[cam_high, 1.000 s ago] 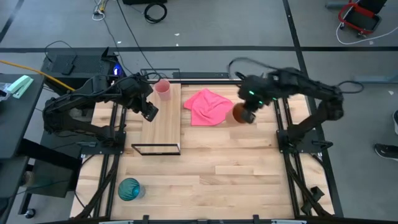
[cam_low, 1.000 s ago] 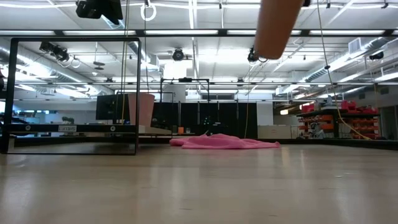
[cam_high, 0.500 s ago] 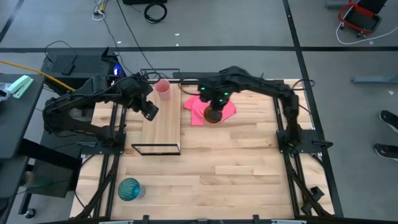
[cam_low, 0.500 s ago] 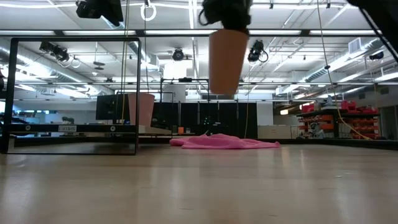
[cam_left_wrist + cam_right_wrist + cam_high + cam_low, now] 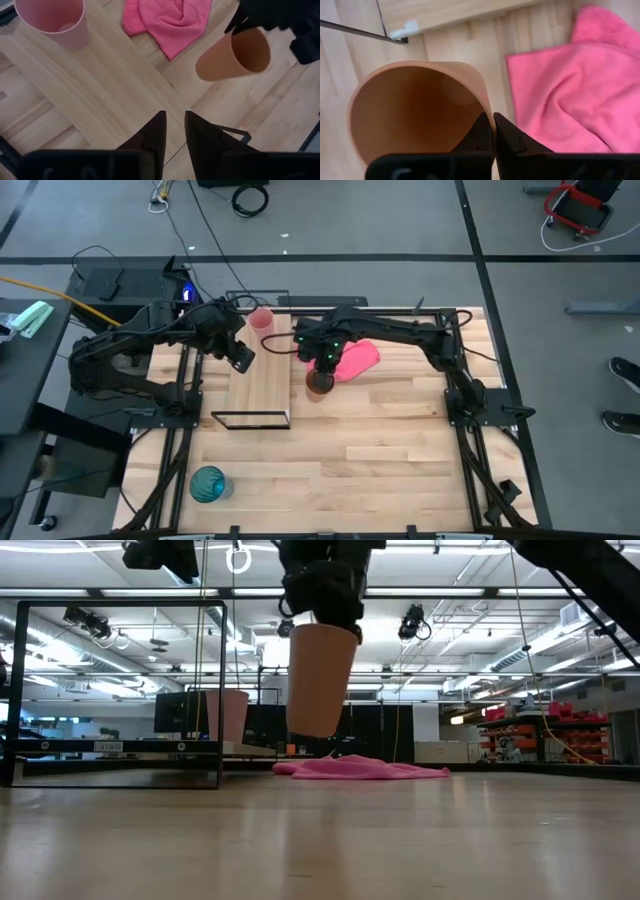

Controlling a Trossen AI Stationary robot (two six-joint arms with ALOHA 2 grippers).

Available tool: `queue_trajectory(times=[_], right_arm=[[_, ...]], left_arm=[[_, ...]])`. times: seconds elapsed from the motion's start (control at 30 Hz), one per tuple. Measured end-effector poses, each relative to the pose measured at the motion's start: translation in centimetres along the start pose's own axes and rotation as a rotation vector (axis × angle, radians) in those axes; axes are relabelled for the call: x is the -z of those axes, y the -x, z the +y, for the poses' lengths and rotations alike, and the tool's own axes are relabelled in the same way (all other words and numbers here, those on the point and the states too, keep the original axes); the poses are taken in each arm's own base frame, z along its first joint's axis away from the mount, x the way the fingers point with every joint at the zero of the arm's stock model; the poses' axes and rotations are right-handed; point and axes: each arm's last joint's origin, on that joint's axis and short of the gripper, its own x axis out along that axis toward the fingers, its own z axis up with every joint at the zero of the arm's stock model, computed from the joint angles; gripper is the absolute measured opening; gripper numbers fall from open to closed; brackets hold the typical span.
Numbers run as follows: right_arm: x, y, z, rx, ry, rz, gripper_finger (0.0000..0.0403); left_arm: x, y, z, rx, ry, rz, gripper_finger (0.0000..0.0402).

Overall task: Stack small to large cups/mugs on shelf
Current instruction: Put the orange cup on the shelf

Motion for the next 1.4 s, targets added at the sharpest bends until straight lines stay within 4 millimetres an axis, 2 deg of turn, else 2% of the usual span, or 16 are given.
queue_trajectory(times=[0.23,0.7,1.0,1.23,1.4], right_arm=[[-0.4,-1.6,-0.3,-0.002,-0.002,0.019,0.0002],[-0.6,-1.8,0.2,-0.011,-0.008,-0.009,0.0002],[0.2,-4.0,0.1,0.002,-0.006,0.066,0.0002],[0.1,-4.2,0.1,0.002,-0.013,0.054,0.0003],[0.2,-5.2,-0.2,0.014,-0.030,0.055,0.0003]], left_arm=[[0.0,0.0,0.0,0.000,0.000,0.000,0.0081],[0.0,0.0,0.0,-0.016,0.005,-0.011,0.0079],[0.0,0.0,0.0,-0.015,0.008,-0.010,0.0071],[0.0,0.0,0.0,-0.015,0.007,-0.010,0.0076],[0.0,0.0,0.0,-0.016,0.007,-0.010,0.0079]])
